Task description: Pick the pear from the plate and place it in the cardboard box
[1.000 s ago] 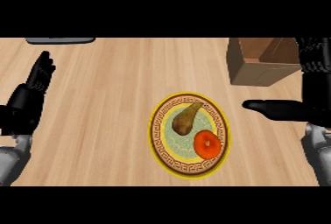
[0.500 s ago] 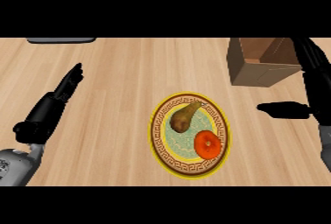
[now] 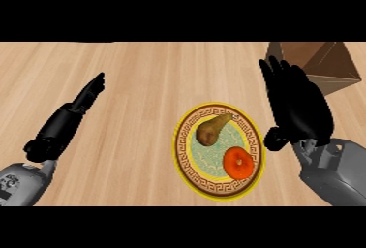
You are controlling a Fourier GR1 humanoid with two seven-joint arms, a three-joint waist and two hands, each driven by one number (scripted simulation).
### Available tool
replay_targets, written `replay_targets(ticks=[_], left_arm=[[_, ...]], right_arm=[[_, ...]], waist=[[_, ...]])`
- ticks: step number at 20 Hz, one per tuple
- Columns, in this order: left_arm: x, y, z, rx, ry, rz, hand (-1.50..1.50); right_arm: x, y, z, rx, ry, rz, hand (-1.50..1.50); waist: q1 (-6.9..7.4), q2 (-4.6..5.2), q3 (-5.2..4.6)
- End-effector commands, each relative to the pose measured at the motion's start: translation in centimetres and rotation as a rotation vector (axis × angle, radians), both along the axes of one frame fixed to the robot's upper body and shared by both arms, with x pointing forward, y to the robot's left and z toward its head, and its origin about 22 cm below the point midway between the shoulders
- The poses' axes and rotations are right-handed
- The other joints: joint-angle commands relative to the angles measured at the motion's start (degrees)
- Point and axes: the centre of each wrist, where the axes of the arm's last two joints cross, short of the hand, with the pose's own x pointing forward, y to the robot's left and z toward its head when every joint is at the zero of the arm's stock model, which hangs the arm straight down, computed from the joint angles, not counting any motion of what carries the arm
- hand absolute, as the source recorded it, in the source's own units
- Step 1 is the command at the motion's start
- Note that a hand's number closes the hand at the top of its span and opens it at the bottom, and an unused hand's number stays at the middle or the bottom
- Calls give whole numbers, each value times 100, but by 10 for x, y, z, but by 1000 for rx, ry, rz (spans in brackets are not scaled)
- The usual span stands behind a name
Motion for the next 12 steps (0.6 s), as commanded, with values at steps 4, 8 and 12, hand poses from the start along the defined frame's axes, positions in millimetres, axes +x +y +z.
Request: replay_targets(ticks=[4, 8, 12], left_arm=[[6, -6, 5, -4, -15, -24, 0], [10, -3, 5, -10, -8, -23, 0], [6, -3, -1, 1, -12, -32, 0]], right_arm=[[8, 87, -10, -217, 264, -80, -150], [21, 118, -26, -304, 338, -123, -150], [35, 148, -33, -328, 404, -180, -150]], waist=[[141, 31, 23], [104, 41, 25], [136, 31, 28]])
